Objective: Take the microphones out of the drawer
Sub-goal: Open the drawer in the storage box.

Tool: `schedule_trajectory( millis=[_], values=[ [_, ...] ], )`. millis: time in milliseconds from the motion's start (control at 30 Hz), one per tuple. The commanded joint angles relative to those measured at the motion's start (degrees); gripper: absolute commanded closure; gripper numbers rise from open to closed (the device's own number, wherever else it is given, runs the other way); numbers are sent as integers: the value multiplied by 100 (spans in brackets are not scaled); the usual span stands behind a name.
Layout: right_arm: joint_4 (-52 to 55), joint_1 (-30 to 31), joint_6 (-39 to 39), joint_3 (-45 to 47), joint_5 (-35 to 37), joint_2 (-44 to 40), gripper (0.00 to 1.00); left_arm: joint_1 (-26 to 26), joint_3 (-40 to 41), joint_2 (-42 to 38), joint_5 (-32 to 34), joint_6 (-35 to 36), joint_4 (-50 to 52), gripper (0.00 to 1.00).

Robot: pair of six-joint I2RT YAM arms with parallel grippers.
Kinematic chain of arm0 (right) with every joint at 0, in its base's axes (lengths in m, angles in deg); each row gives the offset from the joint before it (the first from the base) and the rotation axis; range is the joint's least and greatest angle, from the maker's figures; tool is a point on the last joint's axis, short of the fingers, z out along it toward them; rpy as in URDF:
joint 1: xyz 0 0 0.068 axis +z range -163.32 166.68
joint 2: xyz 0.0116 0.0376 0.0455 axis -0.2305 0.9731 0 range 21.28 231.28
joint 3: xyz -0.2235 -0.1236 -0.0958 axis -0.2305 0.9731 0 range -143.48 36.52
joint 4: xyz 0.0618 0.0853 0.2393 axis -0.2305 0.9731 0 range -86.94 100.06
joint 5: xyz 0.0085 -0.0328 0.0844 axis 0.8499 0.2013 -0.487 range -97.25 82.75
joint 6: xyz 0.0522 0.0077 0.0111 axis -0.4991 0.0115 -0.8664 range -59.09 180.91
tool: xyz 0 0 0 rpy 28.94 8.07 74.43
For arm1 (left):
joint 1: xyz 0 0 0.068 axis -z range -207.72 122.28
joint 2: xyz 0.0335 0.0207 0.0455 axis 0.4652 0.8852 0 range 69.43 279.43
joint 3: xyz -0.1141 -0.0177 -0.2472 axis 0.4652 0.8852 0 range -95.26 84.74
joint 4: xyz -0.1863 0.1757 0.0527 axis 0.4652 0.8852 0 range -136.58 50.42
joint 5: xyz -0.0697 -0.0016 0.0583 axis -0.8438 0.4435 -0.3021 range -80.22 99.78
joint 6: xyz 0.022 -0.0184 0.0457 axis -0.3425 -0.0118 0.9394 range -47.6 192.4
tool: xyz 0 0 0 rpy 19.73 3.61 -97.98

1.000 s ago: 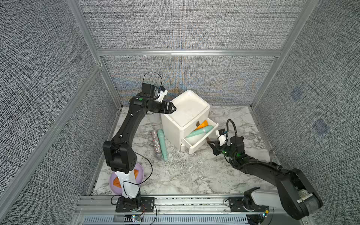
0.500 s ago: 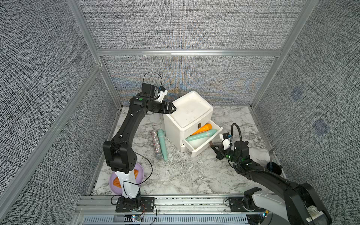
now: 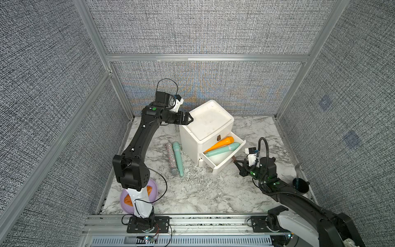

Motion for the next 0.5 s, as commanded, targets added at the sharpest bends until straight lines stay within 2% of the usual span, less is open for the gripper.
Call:
schedule_trajectory(
  millis=[0, 467],
  values=[
    [399, -9, -308, 11, 369, -108, 100, 2, 5, -41, 85, 34, 16, 0],
    [1007, -14, -497, 332, 713, -1013, 100, 2, 0, -100, 136, 68, 23, 0]
  ],
)
